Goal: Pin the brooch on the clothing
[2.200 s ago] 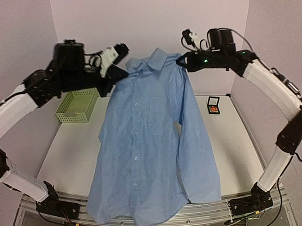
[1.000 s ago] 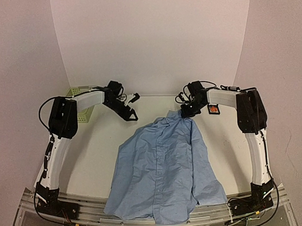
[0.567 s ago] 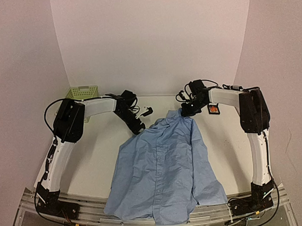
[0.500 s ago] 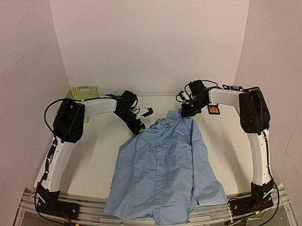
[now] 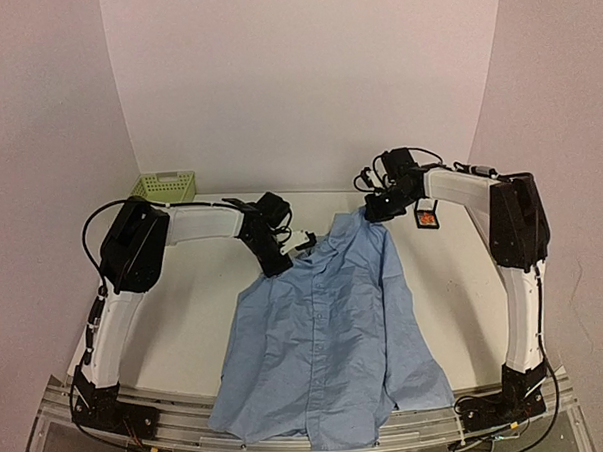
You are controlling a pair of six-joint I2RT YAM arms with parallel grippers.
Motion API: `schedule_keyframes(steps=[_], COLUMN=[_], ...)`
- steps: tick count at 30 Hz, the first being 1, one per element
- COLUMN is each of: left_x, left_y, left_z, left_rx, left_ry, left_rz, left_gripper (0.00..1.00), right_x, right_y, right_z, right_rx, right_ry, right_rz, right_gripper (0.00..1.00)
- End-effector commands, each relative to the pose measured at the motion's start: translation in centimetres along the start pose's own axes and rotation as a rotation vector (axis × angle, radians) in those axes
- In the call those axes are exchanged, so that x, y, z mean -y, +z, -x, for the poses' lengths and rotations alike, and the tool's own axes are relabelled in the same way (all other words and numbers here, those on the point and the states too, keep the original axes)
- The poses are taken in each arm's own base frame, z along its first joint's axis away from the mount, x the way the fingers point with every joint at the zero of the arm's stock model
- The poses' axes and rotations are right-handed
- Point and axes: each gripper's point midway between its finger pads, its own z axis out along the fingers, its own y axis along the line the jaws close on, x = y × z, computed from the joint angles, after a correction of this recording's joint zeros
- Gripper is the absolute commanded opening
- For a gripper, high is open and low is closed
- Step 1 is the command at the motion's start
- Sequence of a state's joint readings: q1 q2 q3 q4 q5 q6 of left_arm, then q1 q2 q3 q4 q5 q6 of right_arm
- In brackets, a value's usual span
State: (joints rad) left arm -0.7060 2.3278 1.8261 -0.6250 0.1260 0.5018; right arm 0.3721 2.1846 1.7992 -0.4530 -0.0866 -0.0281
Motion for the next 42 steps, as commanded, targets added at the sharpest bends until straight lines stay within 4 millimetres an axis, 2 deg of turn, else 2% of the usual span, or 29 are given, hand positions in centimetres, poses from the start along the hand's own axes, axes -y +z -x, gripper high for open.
schedule_keyframes(steps=[1, 3, 5, 8, 12, 15, 18, 22, 26, 29, 32, 36, 39, 40, 42], left_x=[-11.2, -14.2, -15.6, -16.4, -17.0, -15.1, -11.8, -5.9, -1.6, 1.0, 3.5, 5.6, 6.1, 6.0, 5.6], left_y=[-10.3, -15.5, -20.3, -28.3, -39.5, -47.3, -53.9, -60.3, -66.4, -66.6, -66.0, -66.0, -66.0, -65.8, -64.4], left_z=[2.8, 4.9, 6.7, 9.2, 10.8, 11.7, 11.9, 11.7, 10.5, 9.1, 7.1, 5.5, 4.6, 4.3, 3.8], left_rx=[0.153, 0.256, 0.337, 0.472, 0.628, 0.751, 0.851, 0.944, 1.014, 1.0, 0.989, 0.987, 0.982, 0.971, 0.93], left_ry=[-0.15, -0.142, -0.096, -0.024, 0.033, 0.107, 0.211, 0.402, 0.44, 0.478, 0.516, 0.503, 0.45, 0.43, 0.392], left_rz=[0.242, 0.331, 0.419, 0.563, 0.794, 0.893, 0.97, 1.053, 1.095, 1.006, 0.911, 0.804, 0.752, 0.743, 0.718], left_gripper=[0.0, 0.0, 0.0, 0.0, 0.0, 0.0, 0.0, 0.0, 0.0, 0.0, 0.0, 0.0, 0.0, 0.0, 0.0], right_x=[-1.3, -2.4, -4.4, -7.1, -8.0, -9.8, -12.8, -15.7, -17.5, -18.3, -19.0, -20.1, -19.6, -19.3, -18.7], right_y=[-7.3, -10.0, -13.0, -18.6, -26.5, -32.6, -38.4, -45.0, -51.5, -55.0, -56.4, -56.7, -56.9, -56.5, -54.1], right_z=[6.8, 8.6, 10.5, 13.4, 16.6, 18.2, 19.0, 18.3, 16.2, 14.4, 13.0, 11.2, 10.3, 10.1, 9.6], right_rx=[0.213, 0.276, 0.345, 0.468, 0.633, 0.758, 0.871, 0.983, 1.076, 1.116, 1.106, 1.041, 1.005, 0.981, 0.892], right_ry=[-0.021, -0.054, -0.126, -0.174, -0.19, -0.23, -0.308, -0.38, -0.406, -0.41, -0.407, -0.403, -0.368, -0.352, -0.306], right_rz=[-0.022, -0.031, -0.037, 0.006, -0.006, 0.029, 0.074, 0.149, 0.233, 0.299, 0.368, 0.469, 0.458, 0.445, 0.424], right_gripper=[0.0, 0.0, 0.0, 0.0, 0.0, 0.0, 0.0, 0.0, 0.0, 0.0, 0.0, 0.0, 0.0, 0.0, 0.0])
